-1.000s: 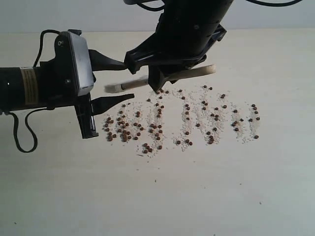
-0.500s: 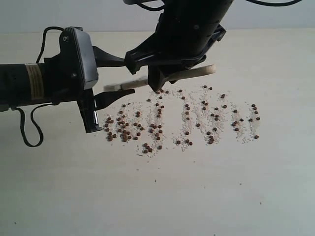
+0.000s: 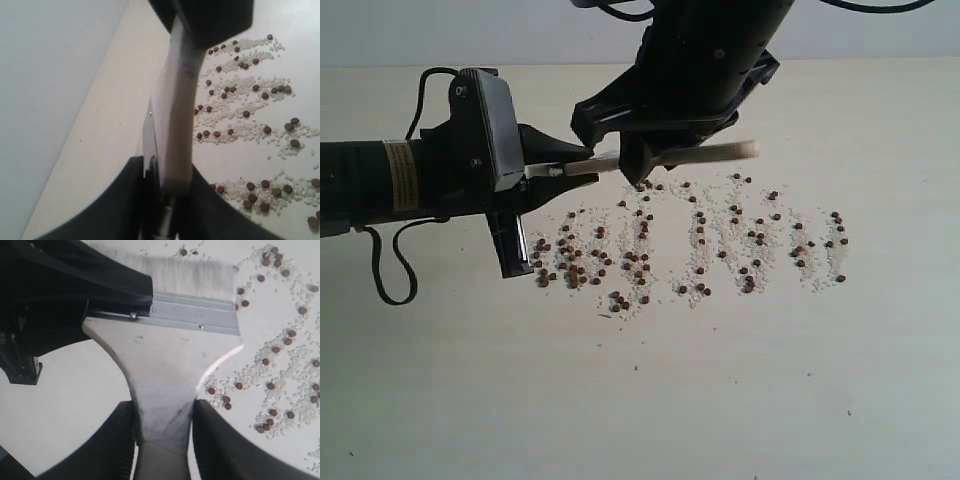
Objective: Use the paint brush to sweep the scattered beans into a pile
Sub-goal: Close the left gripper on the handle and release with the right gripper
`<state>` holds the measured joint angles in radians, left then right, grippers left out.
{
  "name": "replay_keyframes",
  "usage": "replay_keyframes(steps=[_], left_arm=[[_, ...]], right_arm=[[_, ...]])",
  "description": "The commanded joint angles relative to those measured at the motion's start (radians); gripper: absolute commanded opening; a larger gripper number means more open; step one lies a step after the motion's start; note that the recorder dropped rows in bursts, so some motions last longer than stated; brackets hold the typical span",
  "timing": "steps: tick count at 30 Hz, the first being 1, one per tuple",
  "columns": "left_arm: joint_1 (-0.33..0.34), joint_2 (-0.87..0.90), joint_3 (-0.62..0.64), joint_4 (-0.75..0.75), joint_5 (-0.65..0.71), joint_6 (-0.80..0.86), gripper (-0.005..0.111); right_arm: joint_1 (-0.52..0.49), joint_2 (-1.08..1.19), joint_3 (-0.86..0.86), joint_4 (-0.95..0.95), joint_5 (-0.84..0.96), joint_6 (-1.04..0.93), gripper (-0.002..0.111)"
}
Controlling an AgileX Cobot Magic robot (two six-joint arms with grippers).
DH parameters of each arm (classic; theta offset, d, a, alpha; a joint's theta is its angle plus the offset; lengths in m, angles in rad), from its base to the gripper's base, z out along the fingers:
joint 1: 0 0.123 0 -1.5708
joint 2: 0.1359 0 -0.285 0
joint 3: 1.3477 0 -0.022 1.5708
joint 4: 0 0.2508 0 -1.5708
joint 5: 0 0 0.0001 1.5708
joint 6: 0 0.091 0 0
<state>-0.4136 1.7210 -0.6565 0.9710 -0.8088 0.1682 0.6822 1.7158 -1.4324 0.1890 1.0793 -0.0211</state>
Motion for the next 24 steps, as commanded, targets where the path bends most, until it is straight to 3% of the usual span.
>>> replay_keyframes(steps=[1,6,13,15,24], left_arm=[[-0.005,-0.002,-0.007,-0.006,-0.042,-0.011,0.006],[-0.005,-0.002,-0.007,0.019,-0.04,-0.011,0.0],[-0.005,-0.002,-0.007,0.019,-0.038,-0.011,0.0],[-0.005,-0.002,-0.007,0.019,-0.035,-0.011,0.0],[-0.005,-0.002,-0.007,0.02,-0.028,-0.057,0.0]], right_arm=[[-0.004,-0.003,-0.011,0.0,-0.009,0.0,0.0],[-0.004,-0.003,-0.011,0.0,-0.027,0.009,0.006],[-0.004,-0.003,-0.011,-0.003,-0.059,0.009,0.042],[-0.004,-0.005,-0.013,-0.005,-0.064,0.007,0.047],[-0.004,-0.042,-0.084,-0.027,-0.078,-0.037,0.049]])
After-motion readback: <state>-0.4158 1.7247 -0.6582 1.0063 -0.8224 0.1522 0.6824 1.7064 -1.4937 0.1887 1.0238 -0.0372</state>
